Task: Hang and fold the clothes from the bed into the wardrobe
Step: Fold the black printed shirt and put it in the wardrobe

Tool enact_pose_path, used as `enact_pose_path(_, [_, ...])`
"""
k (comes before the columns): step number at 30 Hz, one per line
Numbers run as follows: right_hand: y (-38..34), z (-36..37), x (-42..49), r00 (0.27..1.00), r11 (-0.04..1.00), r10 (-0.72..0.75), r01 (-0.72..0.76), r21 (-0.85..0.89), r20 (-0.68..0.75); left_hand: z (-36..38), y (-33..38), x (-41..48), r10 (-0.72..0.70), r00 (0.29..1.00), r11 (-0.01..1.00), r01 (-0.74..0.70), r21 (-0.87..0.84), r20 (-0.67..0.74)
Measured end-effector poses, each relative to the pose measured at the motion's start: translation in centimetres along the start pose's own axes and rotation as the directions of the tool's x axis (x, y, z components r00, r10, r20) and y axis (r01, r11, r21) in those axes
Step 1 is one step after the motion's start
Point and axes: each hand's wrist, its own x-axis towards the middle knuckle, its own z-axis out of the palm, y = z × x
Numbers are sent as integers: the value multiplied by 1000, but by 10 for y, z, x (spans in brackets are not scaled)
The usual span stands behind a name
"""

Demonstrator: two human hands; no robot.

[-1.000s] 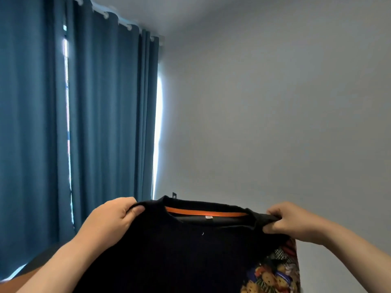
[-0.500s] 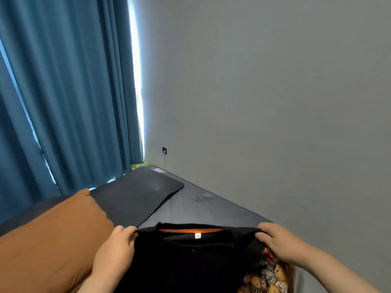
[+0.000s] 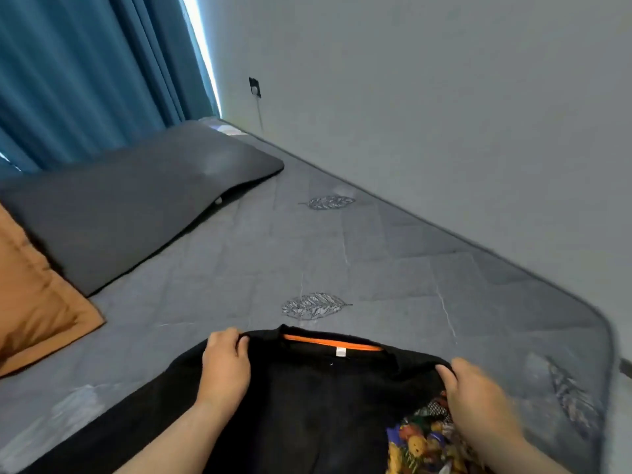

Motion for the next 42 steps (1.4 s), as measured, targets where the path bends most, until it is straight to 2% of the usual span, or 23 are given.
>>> enact_pose_path(2, [31,59,25,996,985,-89,87,-147,-7,49,-24,20,17,999,968,-8,250,-33])
enact_pose_path(4, [44,91,35,993,966,-112,104,-237,-22,79,-40,34,88,991,877,-30,479,-99])
enact_pose_path(6, [49,100,45,988,968,-134,115,-222,-71,91,-42,48,144,982,808,-48,587,-118])
enact_pose_path(8, [49,101,60,968,961,-205,172,-219,-141,97,-39,68,198,974,777,-88,624,-110])
enact_pose_path(12, [32,89,137,880,914,-388,329,-237,-274,105,-12,146,291,948,760,-149,632,-127])
enact_pose_path(15, [15,81,211,801,859,-503,420,-295,-325,117,15,207,304,944,769,-165,617,-127])
enact_pose_path(25, [-44,81,366,762,821,-555,439,-365,-334,143,68,365,331,932,790,-188,583,-148])
enact_pose_path(28, [-52,79,381,769,820,-551,429,-377,-323,147,75,392,390,909,783,-242,573,-148])
enact_pose_path(35, [-65,74,385,822,831,-509,392,-394,-256,150,84,422,411,906,759,-282,587,-96])
enact_pose_path(39, [-84,64,373,908,881,-372,281,-381,-191,147,94,431,412,910,746,-316,587,-33])
enact_pose_path(42, [-101,57,329,946,925,-243,158,-347,-216,145,98,441,364,928,791,-264,551,-77])
